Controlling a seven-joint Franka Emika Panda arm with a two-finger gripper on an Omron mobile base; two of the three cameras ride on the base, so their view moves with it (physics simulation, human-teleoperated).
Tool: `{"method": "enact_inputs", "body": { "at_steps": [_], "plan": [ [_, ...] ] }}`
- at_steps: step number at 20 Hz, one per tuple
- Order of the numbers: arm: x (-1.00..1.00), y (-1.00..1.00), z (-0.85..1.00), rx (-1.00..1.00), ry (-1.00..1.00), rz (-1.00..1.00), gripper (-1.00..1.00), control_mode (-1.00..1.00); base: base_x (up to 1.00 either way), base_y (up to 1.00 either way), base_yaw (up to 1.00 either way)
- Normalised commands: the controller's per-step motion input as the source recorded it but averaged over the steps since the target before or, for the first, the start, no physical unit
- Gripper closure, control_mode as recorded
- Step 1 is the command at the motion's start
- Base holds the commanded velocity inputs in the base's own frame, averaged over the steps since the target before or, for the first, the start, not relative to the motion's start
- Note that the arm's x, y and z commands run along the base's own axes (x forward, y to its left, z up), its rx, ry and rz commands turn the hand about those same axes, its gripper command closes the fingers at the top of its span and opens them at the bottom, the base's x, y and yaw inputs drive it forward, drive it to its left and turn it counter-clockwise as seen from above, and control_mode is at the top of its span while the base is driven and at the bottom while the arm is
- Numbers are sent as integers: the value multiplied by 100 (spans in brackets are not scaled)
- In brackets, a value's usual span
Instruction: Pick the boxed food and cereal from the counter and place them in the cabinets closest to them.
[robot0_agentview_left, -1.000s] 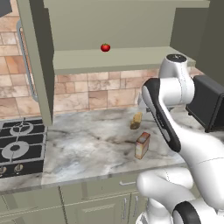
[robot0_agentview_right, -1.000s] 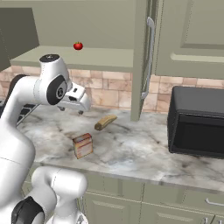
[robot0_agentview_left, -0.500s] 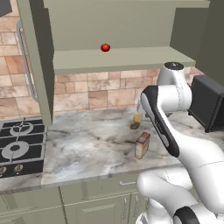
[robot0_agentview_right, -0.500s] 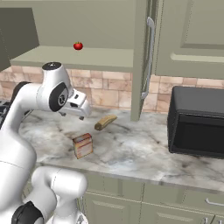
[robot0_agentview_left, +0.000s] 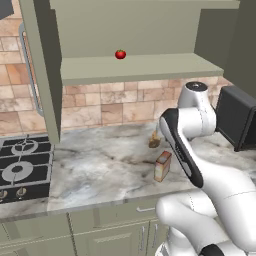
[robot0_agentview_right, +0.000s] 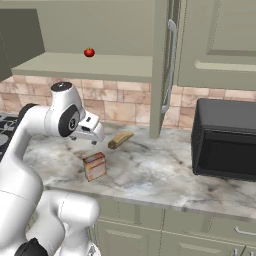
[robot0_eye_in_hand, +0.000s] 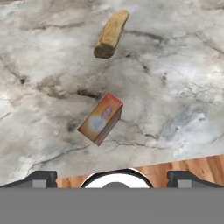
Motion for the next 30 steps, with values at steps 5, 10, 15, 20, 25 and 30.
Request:
{"method": "enact_inputs", "body": {
  "at_steps": [5, 10, 15, 20, 25, 30],
  "plan": [
    [0, 5, -29, 0, 0, 0, -100, -100, 0, 0, 0],
    [0, 7, -27, 0, 0, 0, -100, -100, 0, 0, 0],
    [0, 7, -24, 0, 0, -1, -100, -100, 0, 0, 0],
    [4, 5, -23, 0, 0, -3, -100, -100, 0, 0, 0],
    [10, 5, -22, 0, 0, -4, -100, -100, 0, 0, 0],
    [17, 5, -22, -1, 0, -6, -100, -100, 0, 0, 0]
  ]
}}
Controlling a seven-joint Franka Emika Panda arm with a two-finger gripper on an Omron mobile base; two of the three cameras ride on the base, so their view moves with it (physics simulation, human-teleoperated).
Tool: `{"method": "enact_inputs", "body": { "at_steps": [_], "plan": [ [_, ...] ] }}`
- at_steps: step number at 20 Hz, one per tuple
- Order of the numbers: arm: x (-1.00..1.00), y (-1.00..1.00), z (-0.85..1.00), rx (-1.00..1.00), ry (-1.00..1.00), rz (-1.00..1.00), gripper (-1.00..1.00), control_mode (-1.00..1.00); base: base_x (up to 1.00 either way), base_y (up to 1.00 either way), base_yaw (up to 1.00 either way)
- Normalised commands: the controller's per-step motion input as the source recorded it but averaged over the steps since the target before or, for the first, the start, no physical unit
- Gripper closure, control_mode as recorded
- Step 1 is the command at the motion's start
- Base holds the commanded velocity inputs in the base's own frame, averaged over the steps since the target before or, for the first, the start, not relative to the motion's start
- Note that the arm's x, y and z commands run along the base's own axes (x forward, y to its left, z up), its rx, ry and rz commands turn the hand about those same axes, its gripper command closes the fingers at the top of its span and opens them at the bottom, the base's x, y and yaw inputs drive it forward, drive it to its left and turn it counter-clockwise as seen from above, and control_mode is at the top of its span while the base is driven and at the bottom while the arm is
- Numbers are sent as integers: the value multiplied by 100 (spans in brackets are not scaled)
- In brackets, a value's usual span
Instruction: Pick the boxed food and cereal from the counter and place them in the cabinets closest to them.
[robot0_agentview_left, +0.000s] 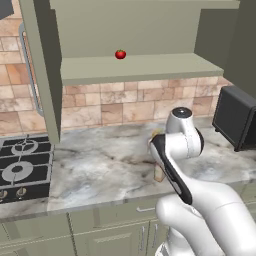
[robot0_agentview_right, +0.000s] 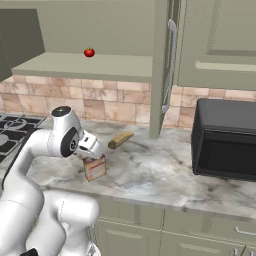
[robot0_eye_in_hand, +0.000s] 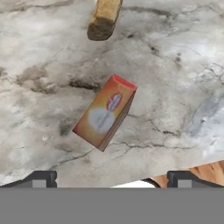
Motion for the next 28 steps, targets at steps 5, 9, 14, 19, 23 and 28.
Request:
{"method": "enact_inputs", "body": {
  "at_steps": [5, 9, 14, 19, 23, 28],
  "plan": [
    [23, 3, -19, -3, 0, -7, -100, -100, 0, 0, 0],
    [28, 0, -15, -5, 0, -6, -100, -100, 0, 0, 0],
    [22, 0, -15, -3, 0, -5, -100, -100, 0, 0, 0],
    [18, 0, -19, -2, 0, -5, -100, -100, 0, 0, 0],
    [10, 0, -27, -1, 0, -6, -100, -100, 0, 0, 0],
    [9, 0, -23, -1, 0, -6, -100, -100, 0, 0, 0]
  ]
}}
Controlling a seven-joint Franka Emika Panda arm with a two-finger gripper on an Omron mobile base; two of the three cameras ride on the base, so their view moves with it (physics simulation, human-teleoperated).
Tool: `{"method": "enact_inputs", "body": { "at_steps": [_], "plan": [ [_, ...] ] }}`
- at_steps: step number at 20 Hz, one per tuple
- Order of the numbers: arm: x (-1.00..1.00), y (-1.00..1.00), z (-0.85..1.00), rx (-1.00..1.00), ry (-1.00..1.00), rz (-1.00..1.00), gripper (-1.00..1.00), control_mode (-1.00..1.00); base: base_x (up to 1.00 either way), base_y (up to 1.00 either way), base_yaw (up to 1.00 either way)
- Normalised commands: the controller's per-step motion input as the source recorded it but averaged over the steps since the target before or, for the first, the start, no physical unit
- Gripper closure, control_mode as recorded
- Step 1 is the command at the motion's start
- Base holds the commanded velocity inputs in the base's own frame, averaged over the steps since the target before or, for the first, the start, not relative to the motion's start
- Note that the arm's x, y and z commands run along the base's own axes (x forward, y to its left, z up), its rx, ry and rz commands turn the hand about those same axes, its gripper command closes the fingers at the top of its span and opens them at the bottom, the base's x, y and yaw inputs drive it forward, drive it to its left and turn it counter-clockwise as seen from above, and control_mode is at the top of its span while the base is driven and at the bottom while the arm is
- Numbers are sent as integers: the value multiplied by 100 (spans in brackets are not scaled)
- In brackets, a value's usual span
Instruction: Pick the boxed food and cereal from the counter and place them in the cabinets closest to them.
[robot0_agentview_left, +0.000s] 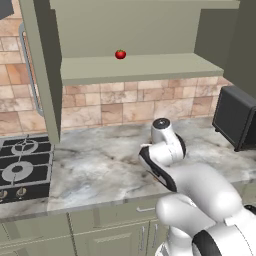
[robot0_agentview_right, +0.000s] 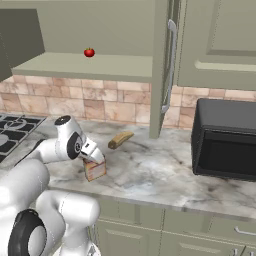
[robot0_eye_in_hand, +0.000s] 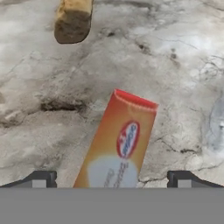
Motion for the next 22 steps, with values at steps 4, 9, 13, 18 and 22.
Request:
{"method": "enact_inputs", "body": {
  "at_steps": [4, 9, 13, 18, 22],
  "plan": [
    [10, 0, -21, -1, 0, -6, -100, -100, 0, 0, 0],
    [8, 0, -18, -2, 0, -5, 100, -100, 0, 0, 0],
    [0, 0, -2, 0, 0, 0, 100, -100, 0, 0, 0],
    [0, 0, 7, 0, -5, -1, 100, -100, 0, 0, 0],
    [-2, 0, 36, 0, -10, 0, 100, -100, 0, 0, 0]
  ]
}}
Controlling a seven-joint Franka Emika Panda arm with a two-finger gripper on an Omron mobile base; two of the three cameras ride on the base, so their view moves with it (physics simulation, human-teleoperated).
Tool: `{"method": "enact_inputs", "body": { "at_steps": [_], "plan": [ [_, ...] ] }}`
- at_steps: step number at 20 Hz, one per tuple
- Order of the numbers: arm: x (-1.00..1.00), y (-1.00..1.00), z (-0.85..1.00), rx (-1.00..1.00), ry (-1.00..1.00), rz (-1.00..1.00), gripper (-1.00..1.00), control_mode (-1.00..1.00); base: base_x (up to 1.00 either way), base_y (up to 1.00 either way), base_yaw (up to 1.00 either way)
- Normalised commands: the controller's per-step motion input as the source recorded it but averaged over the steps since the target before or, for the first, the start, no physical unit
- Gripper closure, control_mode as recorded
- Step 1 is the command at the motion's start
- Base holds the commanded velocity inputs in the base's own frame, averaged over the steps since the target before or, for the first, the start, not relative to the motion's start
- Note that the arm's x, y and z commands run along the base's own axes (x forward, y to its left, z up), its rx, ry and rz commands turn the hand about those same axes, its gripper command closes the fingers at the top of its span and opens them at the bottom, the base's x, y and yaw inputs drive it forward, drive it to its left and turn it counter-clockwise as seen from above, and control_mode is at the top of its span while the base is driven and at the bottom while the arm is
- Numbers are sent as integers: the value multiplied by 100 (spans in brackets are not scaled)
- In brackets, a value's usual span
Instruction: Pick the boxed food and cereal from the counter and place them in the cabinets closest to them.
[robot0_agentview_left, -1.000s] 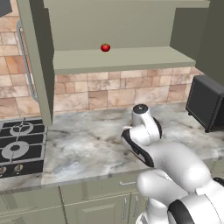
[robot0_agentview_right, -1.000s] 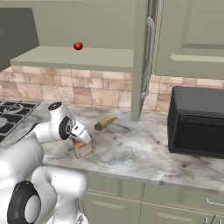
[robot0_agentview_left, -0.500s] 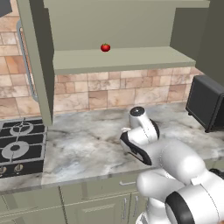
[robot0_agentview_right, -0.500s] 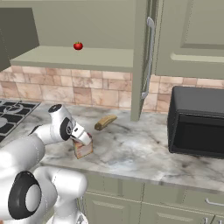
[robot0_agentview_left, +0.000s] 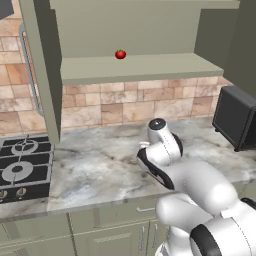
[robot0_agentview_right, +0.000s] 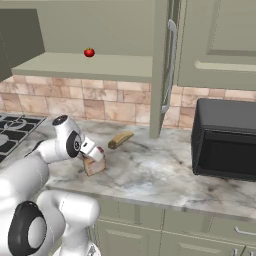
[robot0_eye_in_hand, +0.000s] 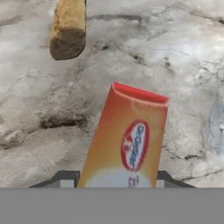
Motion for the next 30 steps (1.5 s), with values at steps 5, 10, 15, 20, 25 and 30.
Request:
{"method": "enact_inputs", "body": {
  "at_steps": [5, 10, 15, 20, 25, 30],
  "plan": [
    [-8, 0, 53, 0, -7, 0, 100, -100, 0, 0, 0],
    [-12, 0, 58, 0, -1, 0, 100, -100, 0, 0, 0],
    [-22, 0, 55, 0, 2, 0, 100, -100, 0, 0, 0],
    [-38, 0, 57, 0, 0, 2, 100, -100, 0, 0, 0],
    [-27, 0, 65, 0, 0, 3, 100, -100, 0, 0, 0],
    [-24, 0, 66, 0, -1, 7, 100, -100, 0, 0, 0]
  ]
}}
